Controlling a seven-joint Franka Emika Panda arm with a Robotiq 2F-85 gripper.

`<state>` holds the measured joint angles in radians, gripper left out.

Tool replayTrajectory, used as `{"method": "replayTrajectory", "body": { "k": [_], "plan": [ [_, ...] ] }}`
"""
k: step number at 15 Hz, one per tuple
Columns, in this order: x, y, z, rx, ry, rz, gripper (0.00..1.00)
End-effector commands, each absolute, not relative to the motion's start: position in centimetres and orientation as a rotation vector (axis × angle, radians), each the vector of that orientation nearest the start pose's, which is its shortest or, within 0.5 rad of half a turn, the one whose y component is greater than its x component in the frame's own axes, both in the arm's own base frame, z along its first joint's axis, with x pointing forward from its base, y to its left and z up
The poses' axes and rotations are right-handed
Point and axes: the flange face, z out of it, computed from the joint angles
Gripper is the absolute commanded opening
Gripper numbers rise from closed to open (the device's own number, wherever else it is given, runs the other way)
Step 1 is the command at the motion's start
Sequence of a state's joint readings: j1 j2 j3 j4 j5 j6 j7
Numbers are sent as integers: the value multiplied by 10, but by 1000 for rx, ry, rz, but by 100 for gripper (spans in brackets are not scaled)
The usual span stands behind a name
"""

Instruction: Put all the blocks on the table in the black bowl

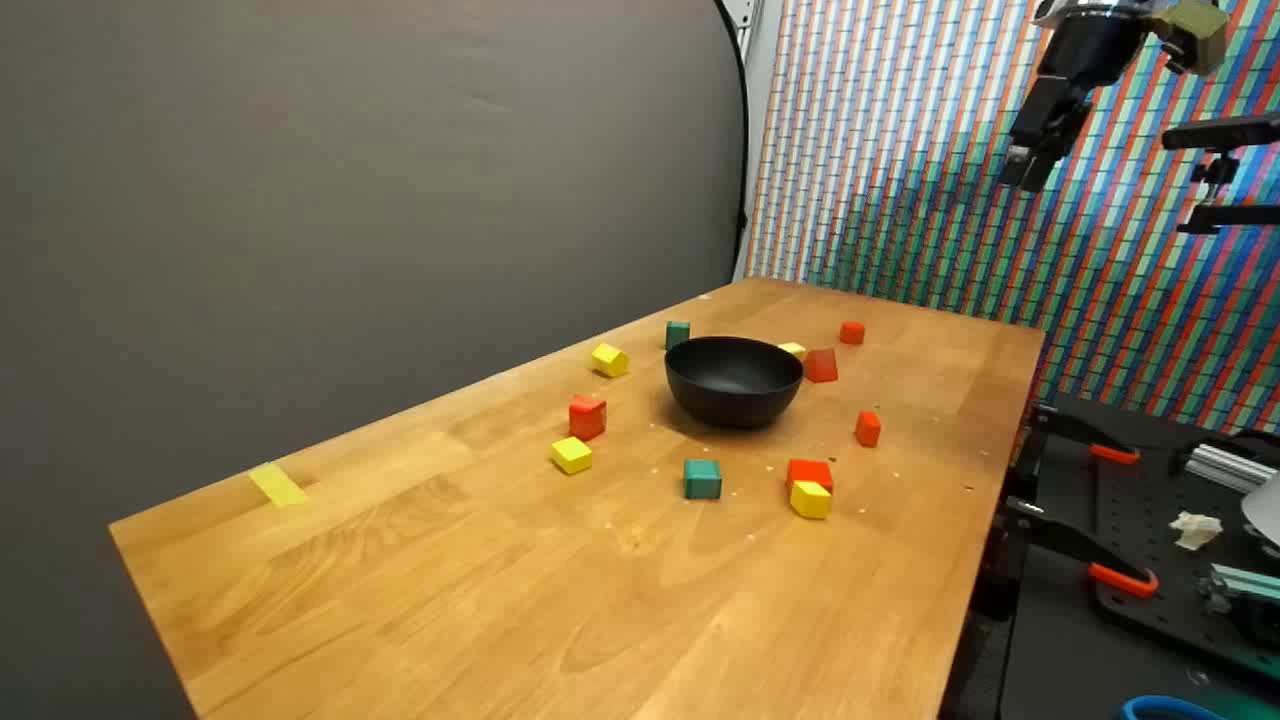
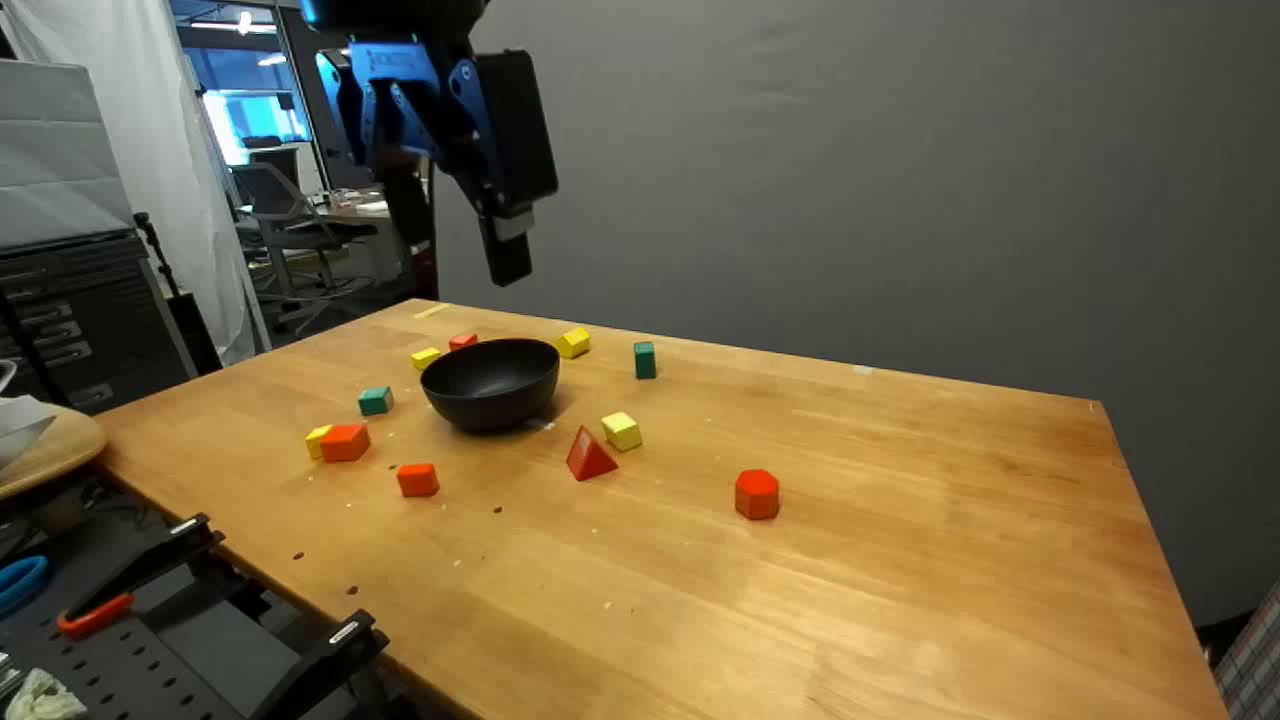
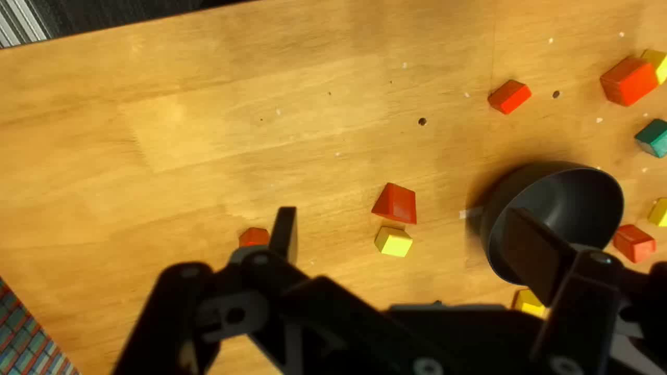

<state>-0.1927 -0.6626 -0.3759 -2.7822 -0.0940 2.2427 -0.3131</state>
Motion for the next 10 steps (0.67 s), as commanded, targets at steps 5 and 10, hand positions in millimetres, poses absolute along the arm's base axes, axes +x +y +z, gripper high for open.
{"method": "replayTrajectory", "body": {
  "k": [5,10],
  "plan": [
    [316,-157,381,-2932,297,-193,100],
    [359,-92,348,-2805,345,-148,100]
  ]
}}
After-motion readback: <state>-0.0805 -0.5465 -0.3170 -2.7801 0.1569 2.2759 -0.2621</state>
